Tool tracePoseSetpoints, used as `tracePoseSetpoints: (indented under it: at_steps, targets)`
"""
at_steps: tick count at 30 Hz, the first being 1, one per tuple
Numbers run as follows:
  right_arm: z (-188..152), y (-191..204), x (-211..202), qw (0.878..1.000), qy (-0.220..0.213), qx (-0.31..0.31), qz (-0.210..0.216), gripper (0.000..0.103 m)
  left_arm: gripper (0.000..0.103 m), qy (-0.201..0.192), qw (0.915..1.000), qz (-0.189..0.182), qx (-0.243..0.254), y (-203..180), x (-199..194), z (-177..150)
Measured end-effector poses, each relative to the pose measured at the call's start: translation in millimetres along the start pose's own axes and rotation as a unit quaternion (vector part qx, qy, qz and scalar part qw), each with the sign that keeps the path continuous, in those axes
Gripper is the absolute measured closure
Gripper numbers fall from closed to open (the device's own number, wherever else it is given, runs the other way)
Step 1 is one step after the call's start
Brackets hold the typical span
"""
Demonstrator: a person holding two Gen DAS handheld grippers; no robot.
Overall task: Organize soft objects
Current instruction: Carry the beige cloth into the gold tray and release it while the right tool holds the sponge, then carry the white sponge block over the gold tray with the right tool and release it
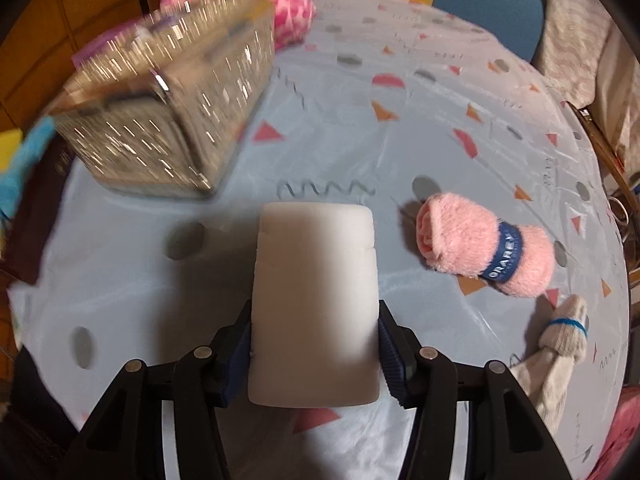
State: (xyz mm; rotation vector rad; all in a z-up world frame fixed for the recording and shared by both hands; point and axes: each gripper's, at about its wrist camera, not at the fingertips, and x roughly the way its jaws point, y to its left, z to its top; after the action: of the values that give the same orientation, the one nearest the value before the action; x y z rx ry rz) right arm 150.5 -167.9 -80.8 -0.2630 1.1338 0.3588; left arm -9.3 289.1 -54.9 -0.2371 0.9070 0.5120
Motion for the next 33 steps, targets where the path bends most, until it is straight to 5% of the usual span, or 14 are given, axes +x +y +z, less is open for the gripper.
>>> tracePoseSetpoints:
  at_steps: [8,16,23,33]
  targets:
    - [19.7,42.2,-83.4,0.993,-0.086,-0.048,0.068,0.047,0.037,-0.031,0.9987,-0.03,-0.028,10.5,-27.9,-5.8]
    - [67.1,166.9,-101.1,0.965,-0.109,-0.198,0.134,0.047,0.032,-0.064,0.9966,-0.041,-0.032,15.4,-60.2,-11.9]
    - [99.9,262.6,-80.0,0.938,-0.113,-0.311,0.106,0.047,0.028,-0.093,0.9943,-0.039,-0.035,22.5,-81.3,-13.2]
    - [123.9,323.3,-25.6,0.939,-0.044,-0.333,0.074,0.046,0.028,-0.088,0.9945,-0.045,-0.036,25.1,-78.6,-15.1]
